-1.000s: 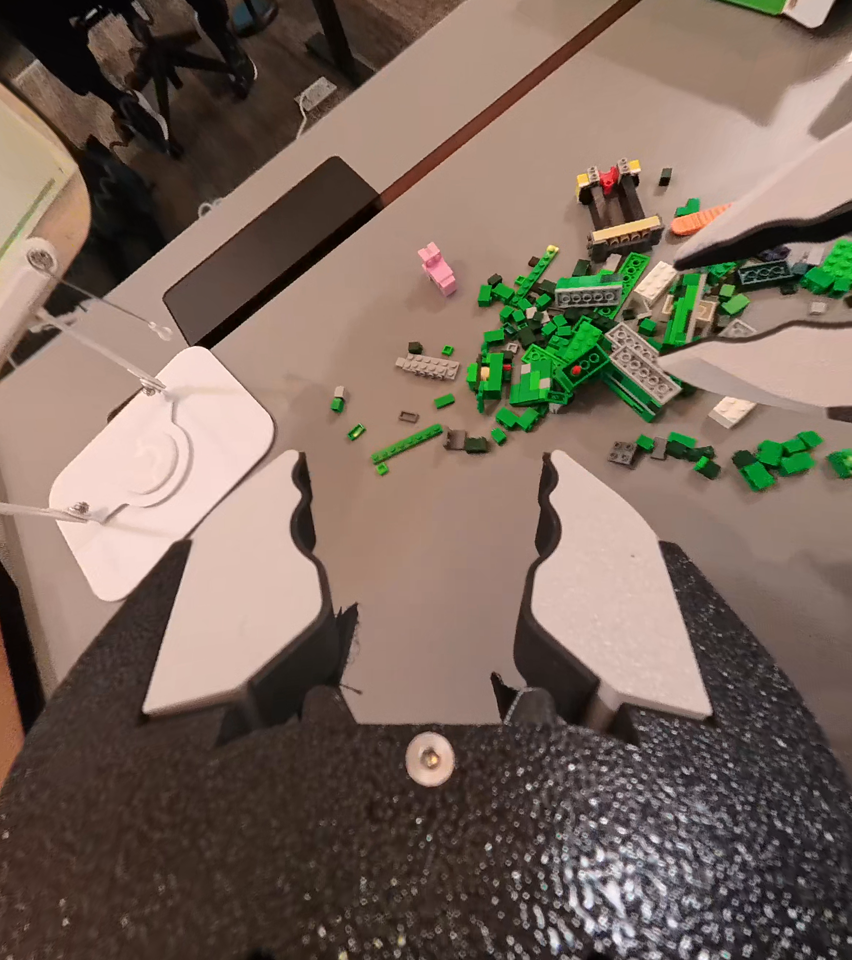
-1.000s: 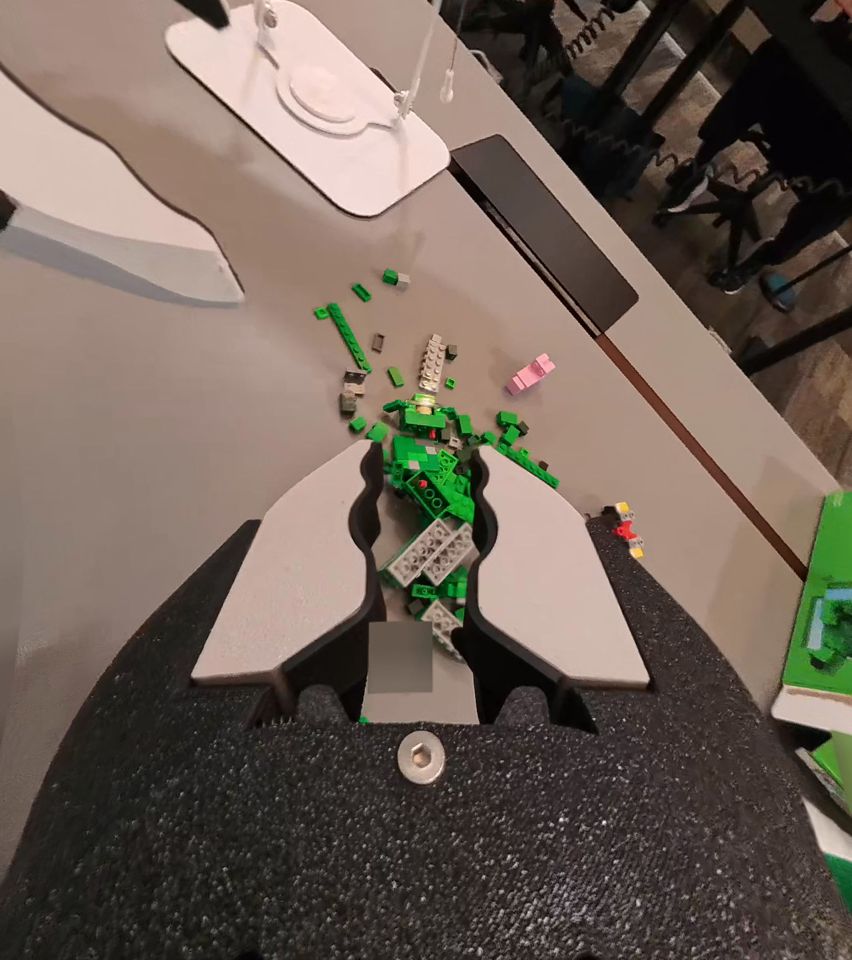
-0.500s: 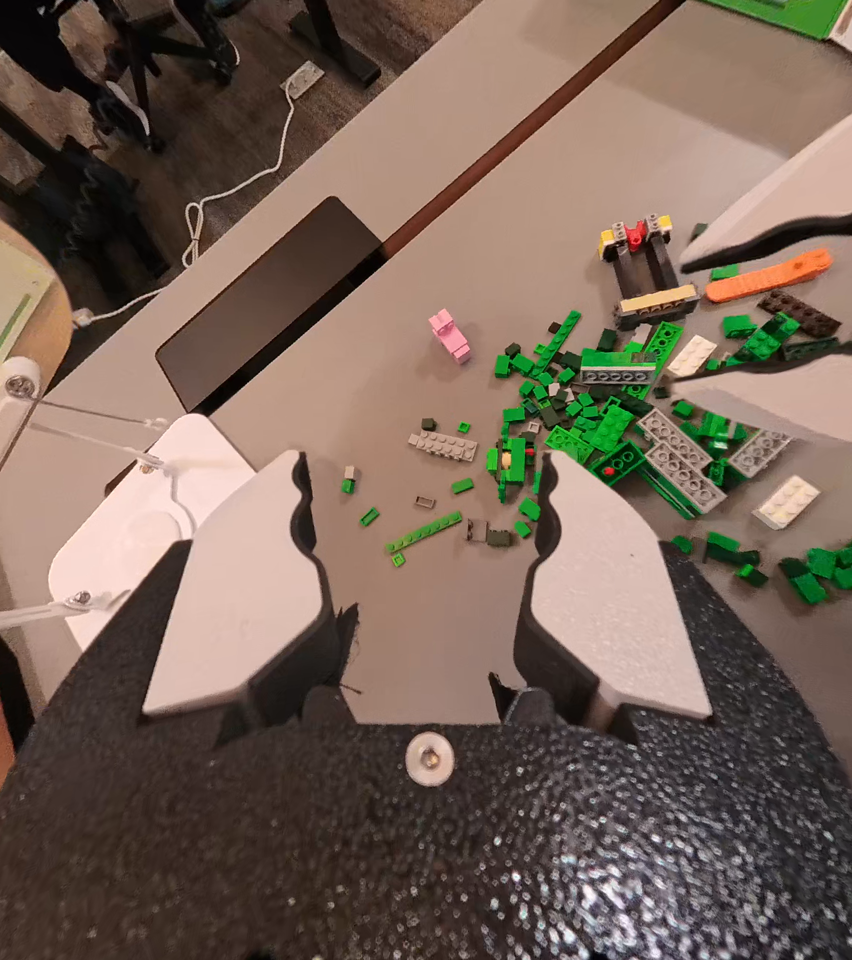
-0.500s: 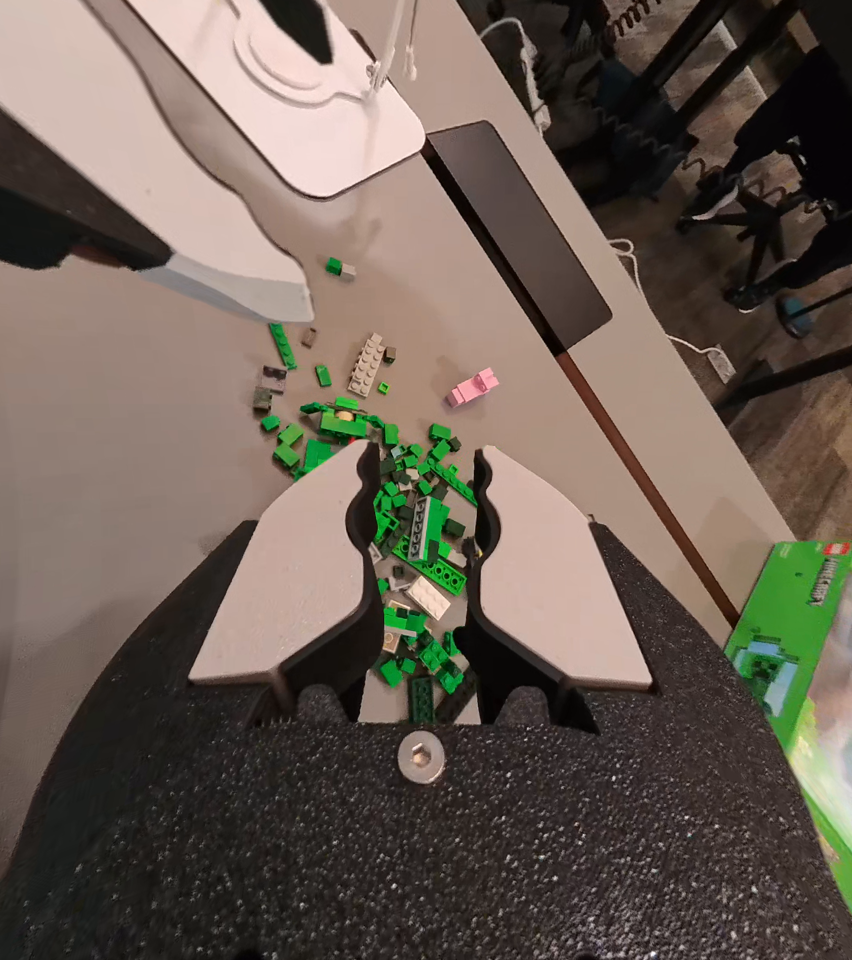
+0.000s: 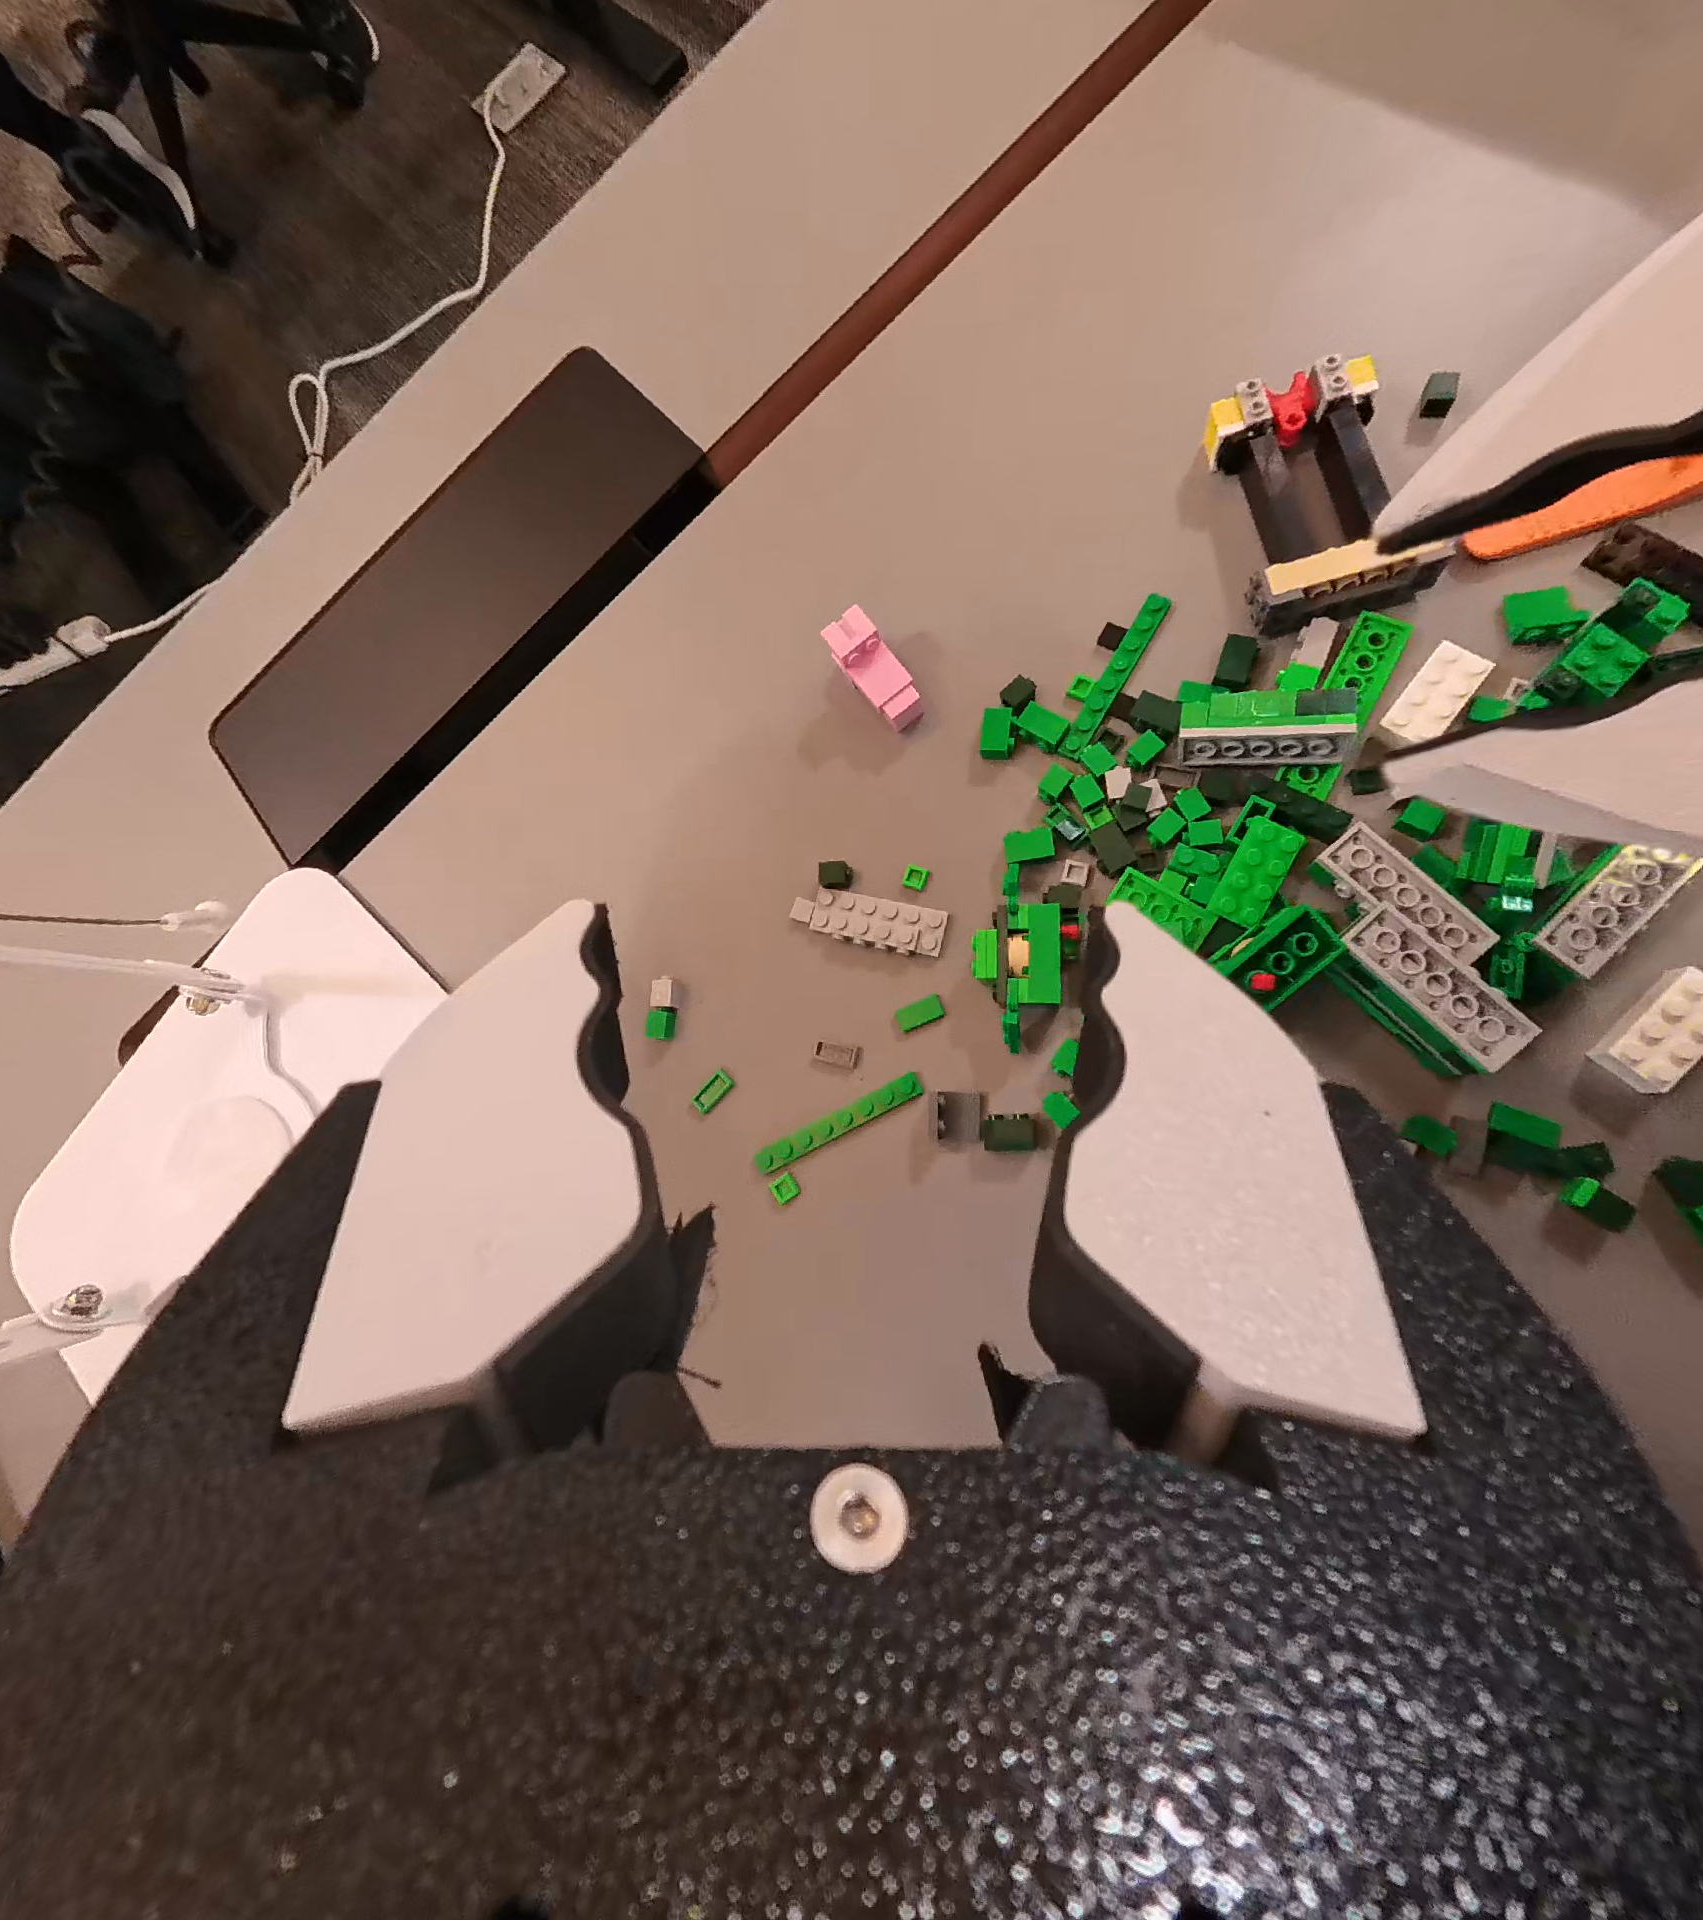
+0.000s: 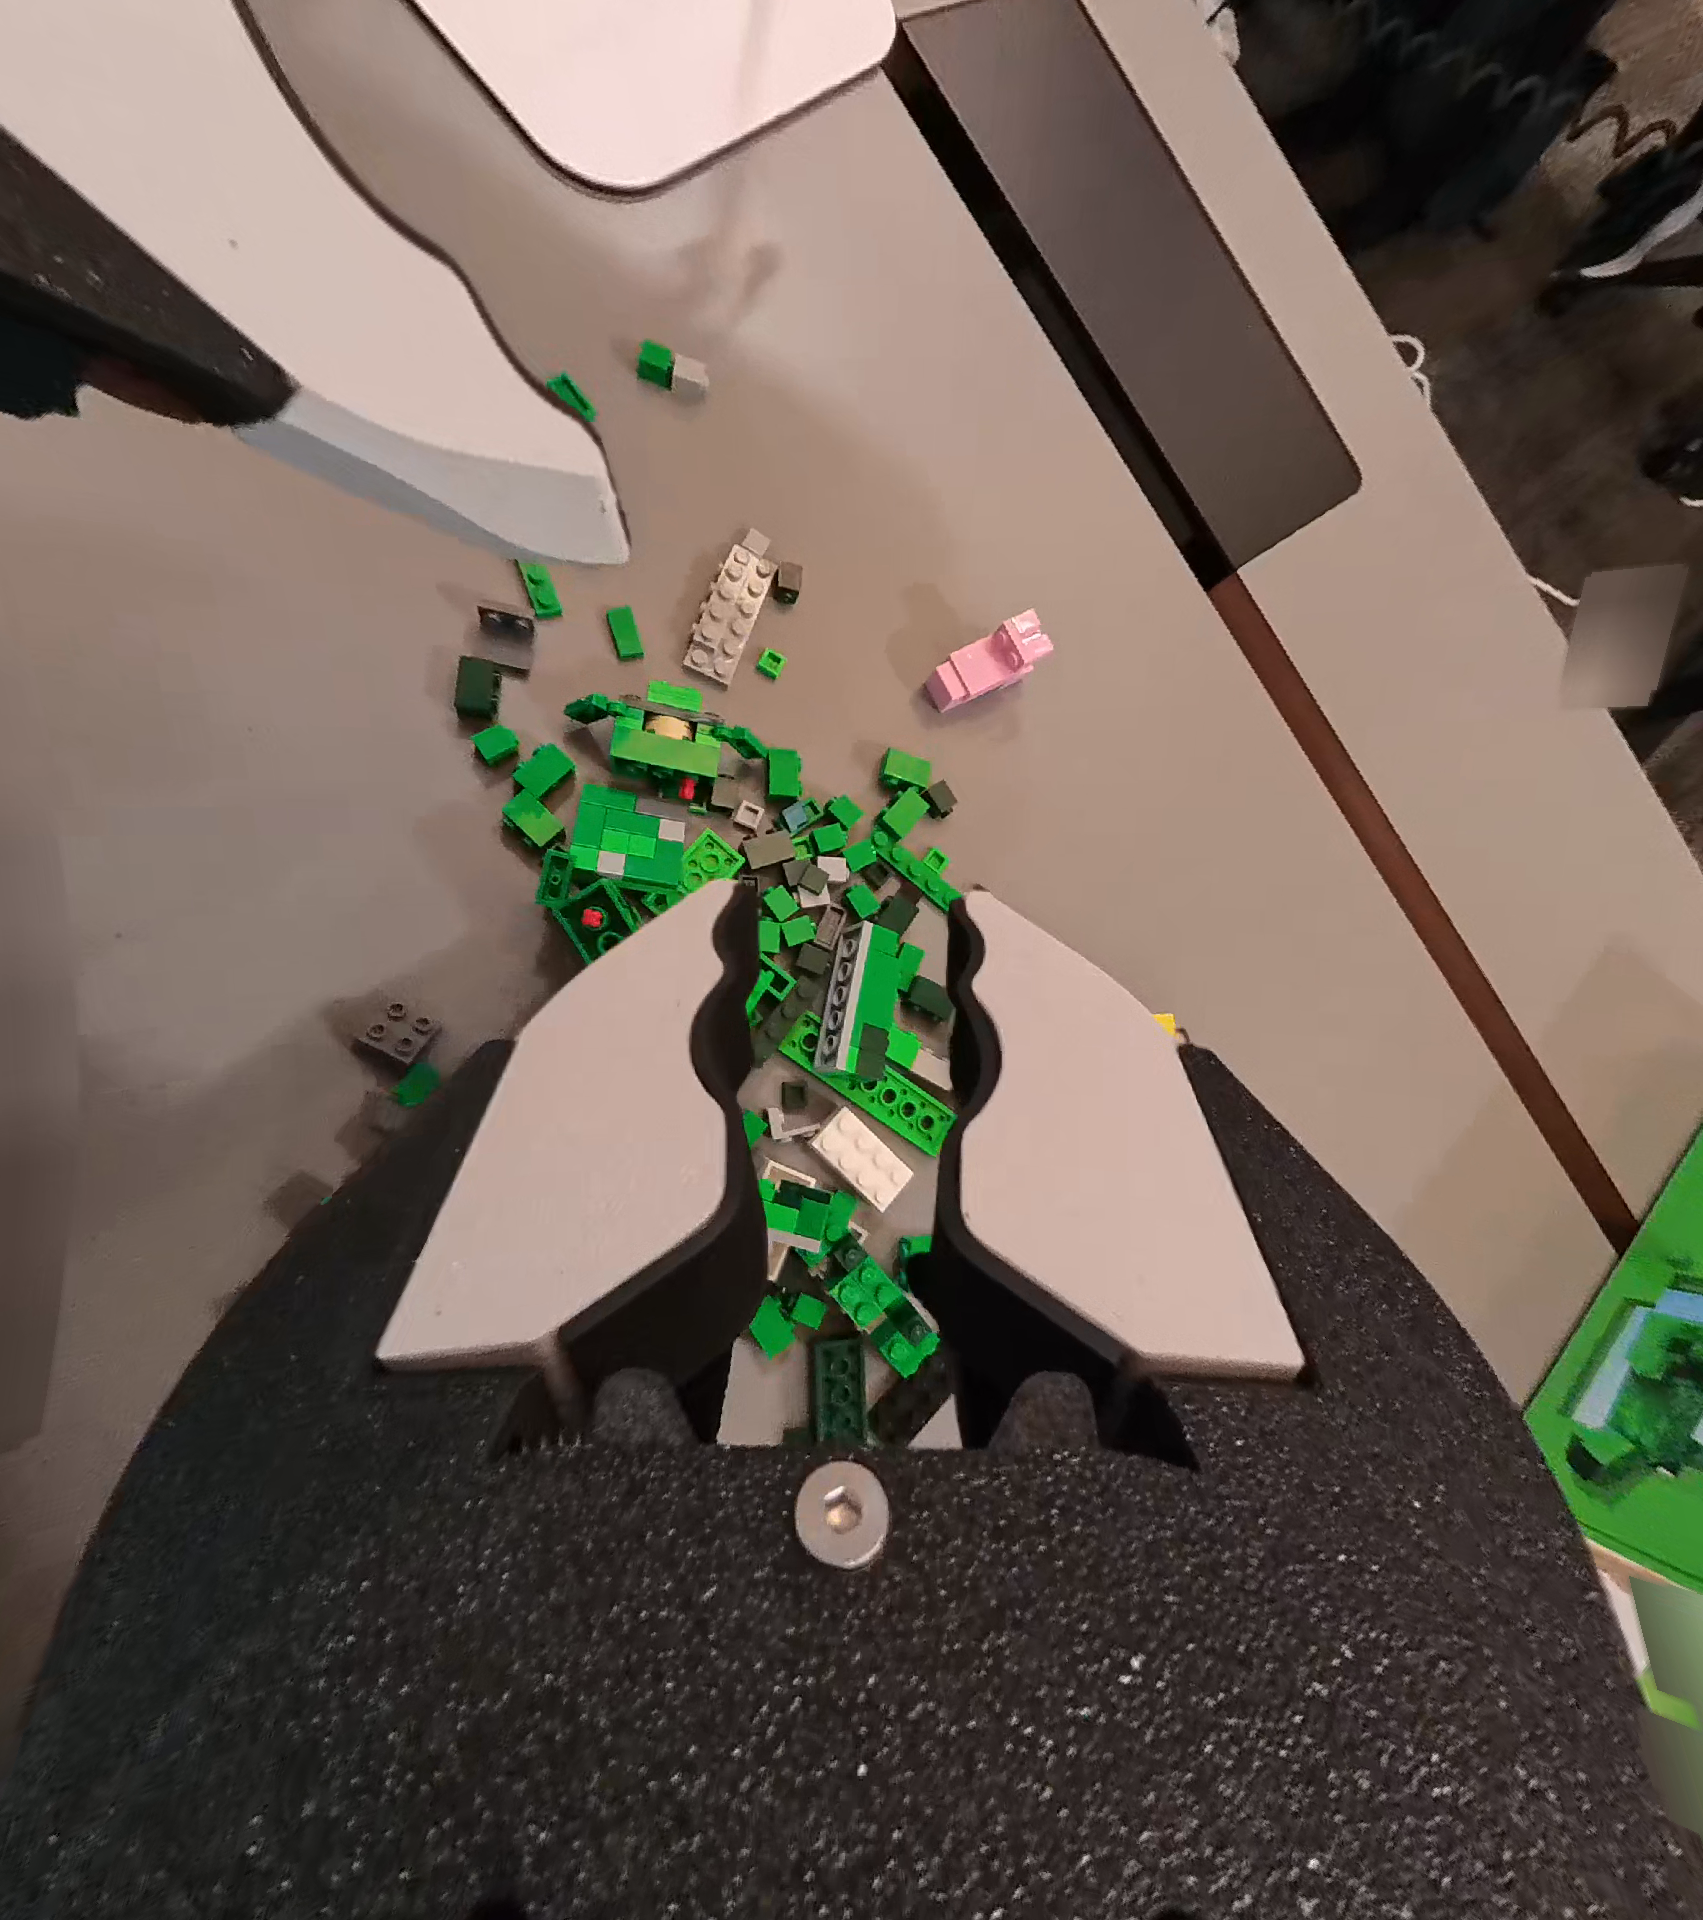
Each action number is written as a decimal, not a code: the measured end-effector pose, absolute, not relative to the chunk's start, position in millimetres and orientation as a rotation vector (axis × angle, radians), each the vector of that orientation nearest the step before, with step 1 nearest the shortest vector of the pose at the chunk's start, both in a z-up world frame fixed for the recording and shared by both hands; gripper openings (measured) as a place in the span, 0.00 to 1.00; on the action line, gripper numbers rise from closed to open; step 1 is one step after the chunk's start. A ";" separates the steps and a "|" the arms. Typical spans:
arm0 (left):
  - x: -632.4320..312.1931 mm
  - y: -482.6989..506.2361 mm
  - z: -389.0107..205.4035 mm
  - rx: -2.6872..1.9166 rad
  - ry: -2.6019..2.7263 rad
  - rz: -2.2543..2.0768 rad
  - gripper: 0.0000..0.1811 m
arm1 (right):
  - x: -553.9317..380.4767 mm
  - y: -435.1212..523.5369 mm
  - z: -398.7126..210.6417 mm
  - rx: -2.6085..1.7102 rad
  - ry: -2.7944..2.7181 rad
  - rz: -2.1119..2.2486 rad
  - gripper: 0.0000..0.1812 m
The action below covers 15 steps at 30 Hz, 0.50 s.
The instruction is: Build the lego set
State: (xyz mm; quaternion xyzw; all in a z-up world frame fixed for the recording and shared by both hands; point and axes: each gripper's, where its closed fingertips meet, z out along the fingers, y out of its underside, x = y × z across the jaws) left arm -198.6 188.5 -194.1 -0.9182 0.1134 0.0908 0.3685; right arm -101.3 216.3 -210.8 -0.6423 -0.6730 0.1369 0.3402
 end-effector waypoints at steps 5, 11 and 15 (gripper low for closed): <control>-209.6 187.0 -197.4 -2.376 0.247 0.205 0.48 | -98.7 222.4 -214.7 -1.709 -1.740 0.345 0.20; -211.3 185.4 -196.0 -2.372 0.242 0.178 0.48 | -105.2 212.8 -218.2 -1.681 -1.780 0.360 0.20; -208.4 185.9 -197.7 -2.375 0.263 0.170 0.48 | -104.7 215.6 -218.4 -1.684 -1.771 0.349 0.20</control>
